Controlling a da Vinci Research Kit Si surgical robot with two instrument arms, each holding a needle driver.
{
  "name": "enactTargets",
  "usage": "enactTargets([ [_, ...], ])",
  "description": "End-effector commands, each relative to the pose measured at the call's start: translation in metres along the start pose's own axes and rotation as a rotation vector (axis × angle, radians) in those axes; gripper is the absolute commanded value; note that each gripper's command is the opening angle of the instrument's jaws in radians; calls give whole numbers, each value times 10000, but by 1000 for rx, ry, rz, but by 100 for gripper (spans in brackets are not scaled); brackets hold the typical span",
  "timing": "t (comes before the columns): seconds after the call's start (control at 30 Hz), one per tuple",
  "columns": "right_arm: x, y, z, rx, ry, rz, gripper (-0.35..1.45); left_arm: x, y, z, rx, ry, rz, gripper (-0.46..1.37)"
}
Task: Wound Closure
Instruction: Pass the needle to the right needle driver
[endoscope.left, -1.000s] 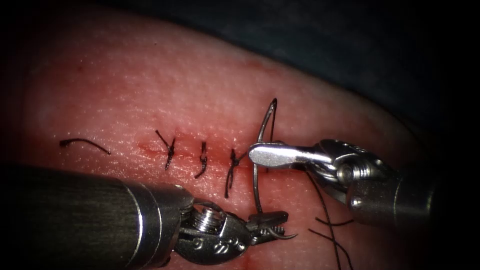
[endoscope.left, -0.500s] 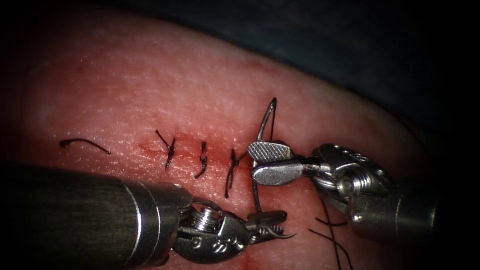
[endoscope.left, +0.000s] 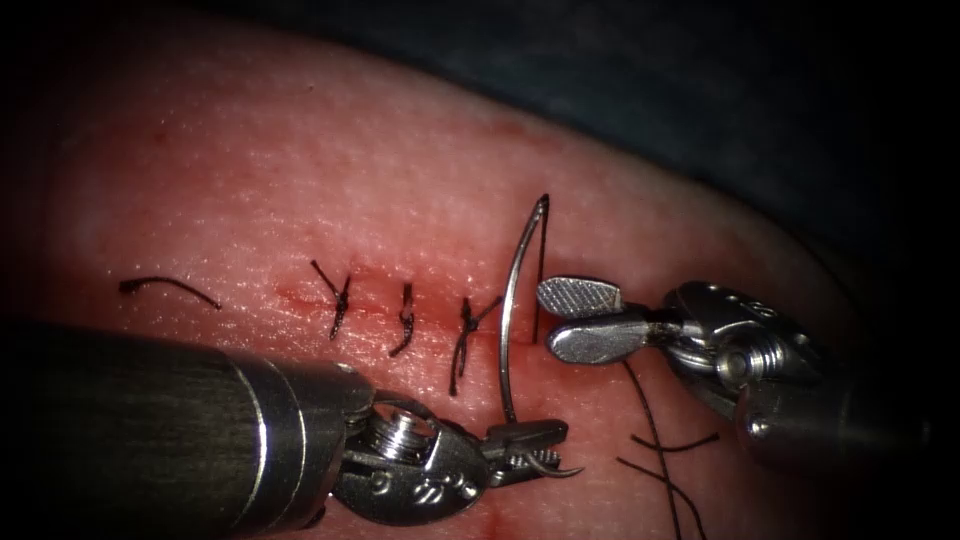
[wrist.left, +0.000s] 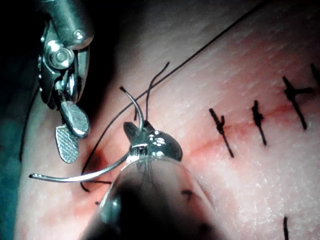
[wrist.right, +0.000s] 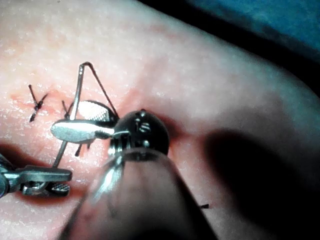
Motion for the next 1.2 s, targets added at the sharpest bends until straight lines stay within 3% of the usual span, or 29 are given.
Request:
enactTargets([
  [0.03, -1, 1, 0, -6, -2, 1, 86, 0, 0, 1, -3, 7, 8, -35],
  [0.63, -5, 19, 12, -54, 3, 21, 81, 11, 4, 4, 9, 31, 77, -35],
  [1.2, -10, 17, 22, -51, 1, 67, 70, 15, 5, 3, 7, 42, 98, -35],
])
